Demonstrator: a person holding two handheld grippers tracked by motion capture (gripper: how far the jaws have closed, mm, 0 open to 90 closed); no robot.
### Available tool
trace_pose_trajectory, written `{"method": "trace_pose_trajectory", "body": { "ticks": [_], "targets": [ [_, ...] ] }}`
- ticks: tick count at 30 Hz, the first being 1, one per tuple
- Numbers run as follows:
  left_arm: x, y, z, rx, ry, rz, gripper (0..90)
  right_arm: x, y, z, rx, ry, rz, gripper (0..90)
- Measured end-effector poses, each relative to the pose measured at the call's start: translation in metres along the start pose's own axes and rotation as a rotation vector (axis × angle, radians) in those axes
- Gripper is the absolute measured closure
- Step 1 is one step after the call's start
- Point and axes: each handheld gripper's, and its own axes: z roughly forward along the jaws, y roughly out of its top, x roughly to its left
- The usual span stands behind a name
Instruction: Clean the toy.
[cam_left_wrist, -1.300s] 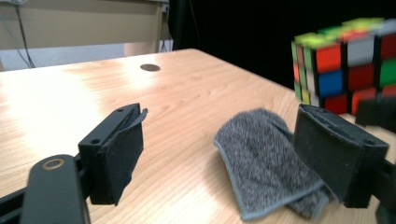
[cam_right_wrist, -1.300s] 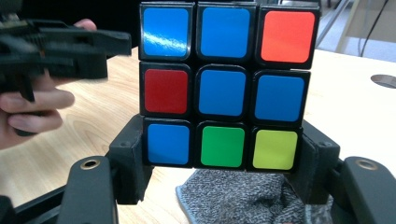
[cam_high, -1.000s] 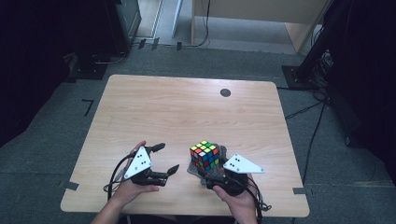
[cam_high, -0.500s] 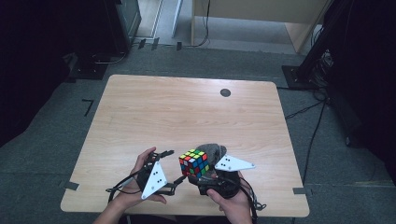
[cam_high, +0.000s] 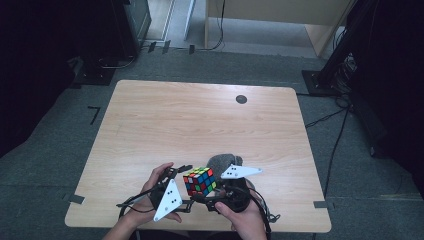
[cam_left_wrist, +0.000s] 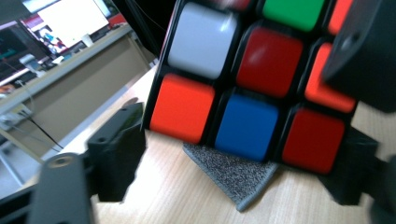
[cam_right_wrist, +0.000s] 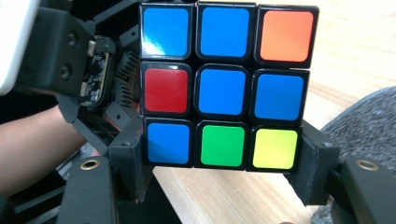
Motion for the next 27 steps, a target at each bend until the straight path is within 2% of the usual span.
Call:
{"method": "trace_pose_trajectory", "body": {
  "ticks": [2, 4, 6, 8, 13, 16, 18, 23, 25, 27],
  "targets": [
    [-0.002, 0.0, 0.0, -0.006, -0.003, 0.015, 29.7, -0.001, 0.0, 0.003, 0.006, -0.006, 0.009, 33.5],
    [-0.001, -0.002, 0.0, 0.0, -0.004, 0.016, 31.1, -0.003, 0.0, 0.003, 0.003, -0.006, 0.009, 33.1],
    [0.0, -0.004, 0.001, 0.008, 0.011, 0.016, 31.7, -0.004, 0.0, -0.001, -0.033, -0.006, 0.018, 29.9],
    [0.002, -0.005, 0.001, 0.017, 0.012, 0.0, 32.1, -0.007, 0.001, -0.005, -0.06, 0.015, 0.04, 26.3],
    [0.006, -0.005, -0.001, 0.015, -0.011, -0.04, 32.9, -0.009, 0.002, -0.011, -0.11, 0.013, 0.044, 22.7],
    [0.01, -0.005, -0.001, 0.011, -0.025, -0.083, 33.0, -0.009, 0.002, -0.014, -0.142, -0.005, 0.032, 22.4],
    [0.014, -0.006, -0.002, 0.011, -0.033, -0.114, 33.0, -0.009, 0.001, -0.018, -0.185, -0.016, 0.024, 22.8],
    [0.027, -0.01, -0.005, 0.008, -0.056, -0.23, 33.1, -0.008, 0.001, -0.034, -0.318, -0.083, -0.022, 24.1],
    [0.033, -0.011, -0.008, -0.002, -0.066, -0.261, 33.2, -0.01, 0.0, -0.038, -0.347, -0.1, -0.036, 24.9],
    [0.037, -0.012, -0.011, -0.012, -0.056, -0.282, 33.2, -0.012, -0.001, -0.042, -0.372, -0.135, -0.053, 24.9]
  ]
}}
